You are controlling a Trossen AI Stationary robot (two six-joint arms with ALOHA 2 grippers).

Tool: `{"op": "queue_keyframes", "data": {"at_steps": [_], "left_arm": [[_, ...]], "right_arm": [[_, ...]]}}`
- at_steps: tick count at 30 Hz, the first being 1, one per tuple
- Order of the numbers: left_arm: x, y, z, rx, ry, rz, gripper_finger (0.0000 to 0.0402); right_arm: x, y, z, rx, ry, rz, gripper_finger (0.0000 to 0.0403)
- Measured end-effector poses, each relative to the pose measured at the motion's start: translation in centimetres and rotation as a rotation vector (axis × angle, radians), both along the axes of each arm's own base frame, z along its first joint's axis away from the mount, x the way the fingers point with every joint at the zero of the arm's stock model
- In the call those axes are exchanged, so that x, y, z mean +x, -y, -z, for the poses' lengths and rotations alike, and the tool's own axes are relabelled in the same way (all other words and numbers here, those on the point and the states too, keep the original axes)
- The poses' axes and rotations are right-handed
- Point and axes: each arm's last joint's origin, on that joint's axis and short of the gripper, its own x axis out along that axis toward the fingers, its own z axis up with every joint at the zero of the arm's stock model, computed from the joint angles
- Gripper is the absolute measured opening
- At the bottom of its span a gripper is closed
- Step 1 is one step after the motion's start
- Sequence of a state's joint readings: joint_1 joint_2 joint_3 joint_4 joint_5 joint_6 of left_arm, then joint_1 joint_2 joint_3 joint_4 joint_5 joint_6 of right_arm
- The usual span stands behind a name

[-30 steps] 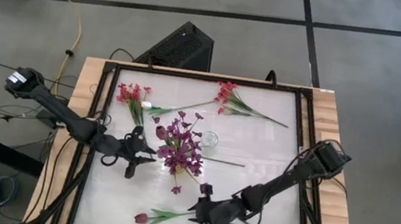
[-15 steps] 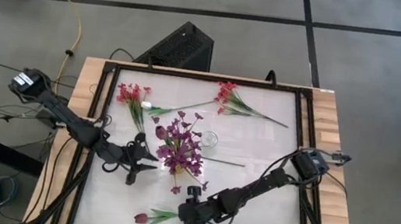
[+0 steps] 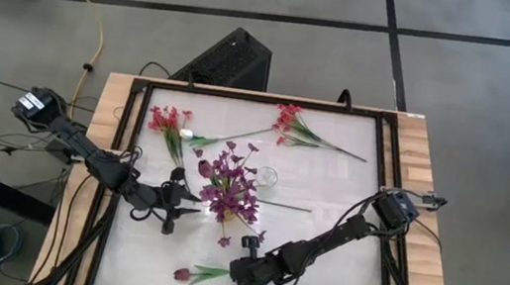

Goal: Sort flowers into vase by color
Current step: Put the red tulip into the yellow vase

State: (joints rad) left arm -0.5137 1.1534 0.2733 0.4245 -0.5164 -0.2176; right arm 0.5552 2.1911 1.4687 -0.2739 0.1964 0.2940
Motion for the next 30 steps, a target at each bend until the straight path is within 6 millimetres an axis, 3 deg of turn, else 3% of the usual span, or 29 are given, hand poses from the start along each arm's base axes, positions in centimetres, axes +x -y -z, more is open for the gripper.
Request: {"op": "queue_keyframes", "data": {"at_steps": [4, 8, 10, 18, 21, 25, 30], "left_arm": [[0.0, -0.1, -0.3, 0.057, 0.030, -0.022, 0.0114], [0.2, -0.4, -0.4, 0.100, 0.036, -0.025, 0.0114], [0.3, -0.5, -0.5, 0.117, 0.037, -0.024, 0.0114], [0.6, -1.2, -0.5, 0.189, 0.024, 0.030, 0.0114], [0.8, -1.6, -0.5, 0.208, 0.022, 0.013, 0.0114], [1.1, -2.3, -0.6, 0.237, 0.022, -0.010, 0.0114], [1.6, -3.2, -0.9, 0.238, 0.044, 0.017, 0.0114]], "right_arm": [[-0.9, 0.1, -3.6, 0.015, 0.057, -0.084, 0.0017], [-2.5, 1.6, -10.0, 0.089, 0.341, -0.175, 0.0016], [-3.8, 3.2, -11.3, 0.117, 0.496, -0.186, 0.0016], [-10.3, 10.3, -12.9, 0.265, 1.234, -0.089, 0.0016], [-12.7, 12.1, -12.5, 0.261, 1.341, -0.064, 0.0017], [-15.8, 14.5, -13.4, 0.227, 1.482, 0.042, 0.0017], [-16.3, 17.1, -13.3, 0.195, 1.490, 0.150, 0.0016]]}}
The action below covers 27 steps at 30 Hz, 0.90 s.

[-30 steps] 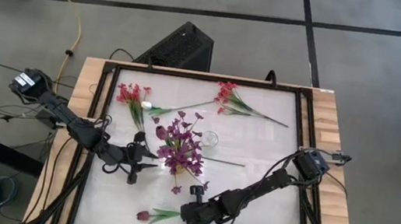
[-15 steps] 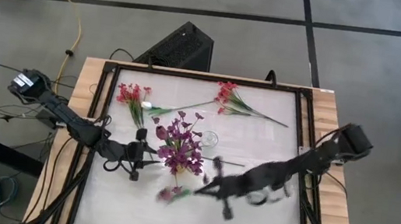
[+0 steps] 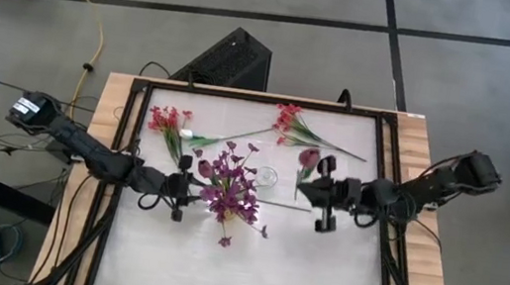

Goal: Sort flowers into vase by color
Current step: Put the red tulip into the yellow vase

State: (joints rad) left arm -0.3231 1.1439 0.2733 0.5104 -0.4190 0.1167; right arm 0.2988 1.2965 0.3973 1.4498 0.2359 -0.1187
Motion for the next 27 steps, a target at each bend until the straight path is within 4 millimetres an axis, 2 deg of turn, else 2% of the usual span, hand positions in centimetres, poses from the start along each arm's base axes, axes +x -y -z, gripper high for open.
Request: {"op": "queue_keyframes", "data": {"at_steps": [5, 7, 12, 17, 20, 23, 27], "left_arm": [[0.5, -0.8, -0.3, -0.030, 0.024, 0.092, 0.0114], [0.6, -1.1, -0.4, -0.038, 0.023, 0.116, 0.0114], [0.8, -2.0, -0.5, -0.060, 0.034, 0.122, 0.0114], [0.9, -2.5, -0.5, -0.077, 0.038, 0.136, 0.0114], [0.9, -2.7, -0.5, -0.092, 0.034, 0.140, 0.0114], [0.9, -2.6, -0.4, -0.111, 0.022, 0.148, 0.0114], [0.9, -2.6, -0.3, -0.117, 0.008, 0.164, 0.0114]], "right_arm": [[2.4, 1.1, 1.4, 0.038, -0.054, 0.018, 0.0016], [3.6, 1.3, 1.7, 0.048, -0.022, 0.028, 0.0016], [7.5, 1.5, 3.7, 0.068, -0.082, 0.024, 0.0016], [10.5, 0.9, 3.7, 0.038, -0.059, -0.043, 0.0016], [10.2, 1.0, 3.4, 0.033, -0.060, -0.032, 0.0016], [8.2, 1.4, 2.7, 0.042, -0.103, -0.019, 0.0016], [4.8, 1.9, 2.7, 0.126, -0.317, 0.049, 0.0016]]}}
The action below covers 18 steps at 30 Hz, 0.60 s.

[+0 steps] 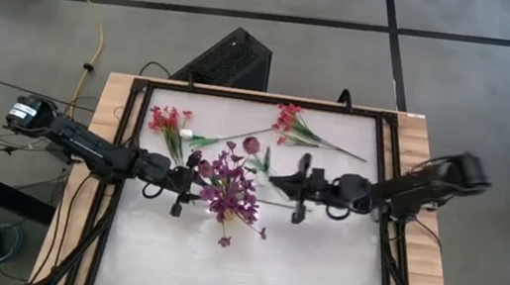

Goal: Sort flowers into vase by color
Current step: Put the red tulip into the yellow vase

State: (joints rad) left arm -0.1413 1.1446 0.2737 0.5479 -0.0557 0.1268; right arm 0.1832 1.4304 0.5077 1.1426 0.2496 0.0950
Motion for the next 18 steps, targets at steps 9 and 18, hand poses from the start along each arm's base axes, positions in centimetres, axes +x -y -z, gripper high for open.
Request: {"op": "queue_keyframes", "data": {"at_steps": [9, 18], "left_arm": [[0.0, 0.0, 0.0, -0.004, -0.002, 0.016, 0.0114], [0.1, 0.1, -0.4, -0.003, 0.038, 0.018, 0.0114]], "right_arm": [[-7.1, 2.5, 0.1, 0.328, -0.403, 0.462, 0.0016], [-9.7, 5.3, 4.2, 0.681, -0.760, 0.666, 0.0018]]}}
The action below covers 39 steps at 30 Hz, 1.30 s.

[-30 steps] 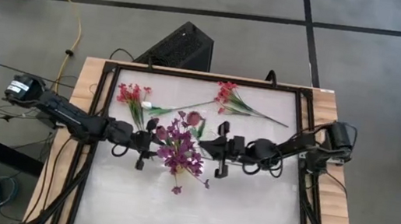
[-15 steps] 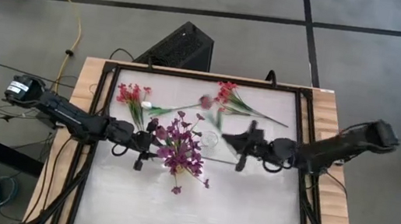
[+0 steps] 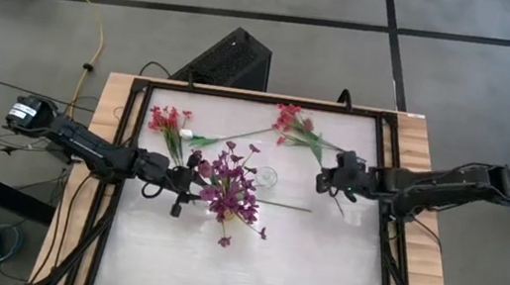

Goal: Sort flowers into vase by color
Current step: Put the red tulip into the yellow vase

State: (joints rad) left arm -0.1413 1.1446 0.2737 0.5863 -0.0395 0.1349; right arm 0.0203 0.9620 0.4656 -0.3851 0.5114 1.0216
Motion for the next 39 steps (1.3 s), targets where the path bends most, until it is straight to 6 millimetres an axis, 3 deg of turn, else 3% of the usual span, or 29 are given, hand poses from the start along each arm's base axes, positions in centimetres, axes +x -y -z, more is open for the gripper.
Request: {"op": "queue_keyframes", "data": {"at_steps": [16, 25, 32, 39], "left_arm": [[0.0, 0.0, -0.1, 0.024, 0.013, 0.007, 0.0114], [0.0, 0.0, -0.1, 0.025, 0.010, 0.007, 0.0114], [0.0, 0.0, -0.1, 0.025, 0.010, 0.007, 0.0114], [0.0, 0.0, -0.1, 0.035, 0.010, 0.010, 0.0114]], "right_arm": [[1.5, 1.8, 3.7, 0.264, -0.191, -0.038, 0.0102], [2.2, 2.4, 4.3, 0.318, -0.248, -0.145, 0.0153], [3.9, 2.5, 3.6, 0.280, -0.292, -0.240, 0.0158], [5.3, 2.3, 4.9, 0.294, -0.493, -0.270, 0.0153]]}}
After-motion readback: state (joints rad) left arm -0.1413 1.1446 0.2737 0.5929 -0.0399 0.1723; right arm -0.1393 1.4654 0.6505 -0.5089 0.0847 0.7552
